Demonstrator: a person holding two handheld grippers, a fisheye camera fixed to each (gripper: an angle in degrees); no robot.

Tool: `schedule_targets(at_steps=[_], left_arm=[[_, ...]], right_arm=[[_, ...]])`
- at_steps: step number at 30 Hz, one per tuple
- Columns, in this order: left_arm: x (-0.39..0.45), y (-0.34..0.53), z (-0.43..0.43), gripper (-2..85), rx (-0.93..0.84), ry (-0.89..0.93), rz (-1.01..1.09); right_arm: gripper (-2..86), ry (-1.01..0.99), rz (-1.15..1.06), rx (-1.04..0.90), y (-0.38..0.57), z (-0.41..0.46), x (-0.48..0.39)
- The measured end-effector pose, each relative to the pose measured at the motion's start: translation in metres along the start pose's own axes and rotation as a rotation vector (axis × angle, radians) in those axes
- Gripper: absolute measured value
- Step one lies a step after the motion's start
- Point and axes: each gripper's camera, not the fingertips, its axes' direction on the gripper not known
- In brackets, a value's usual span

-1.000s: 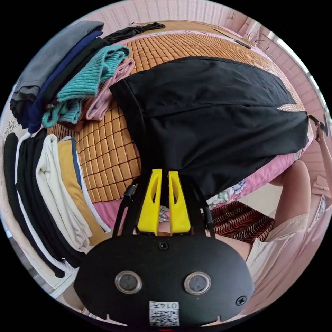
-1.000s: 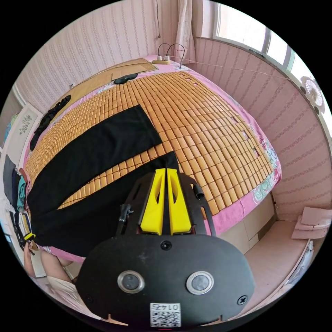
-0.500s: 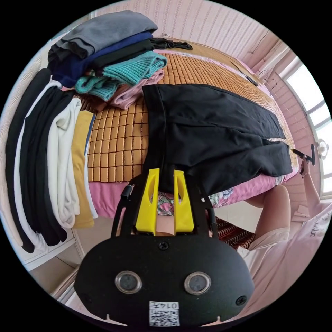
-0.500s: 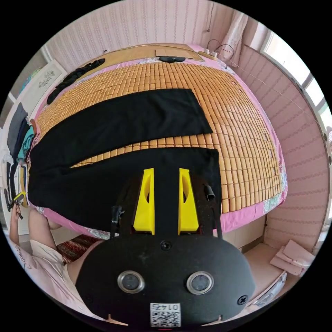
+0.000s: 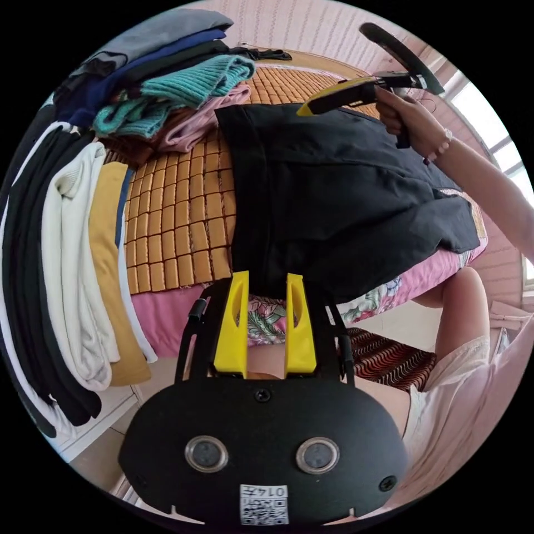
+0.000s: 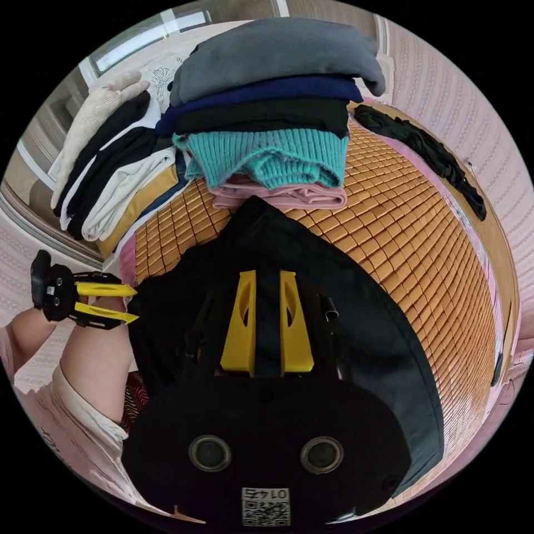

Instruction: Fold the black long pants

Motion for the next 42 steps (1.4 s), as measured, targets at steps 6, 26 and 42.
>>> schedule_targets(at_steps=[6,26,42], left_arm=[[-0.015,0.014,-0.019,0.4,0.129,0.012,-0.010],[-0.011,0.014,0.004,6.3,0.068,-0.082,-0.163],[-0.027,0.021,-0.013,8.4,0.102,0.017,-0.340]], right_arm=[[-0.3,0.040,0.056,-0.117,-0.036,0.058,-0.006],[0.1,0.031,0.573,0.095,0.305,-0.129,0.146],[16.9,0.366,1.431,-0.012,0.593,-0.234,0.186]])
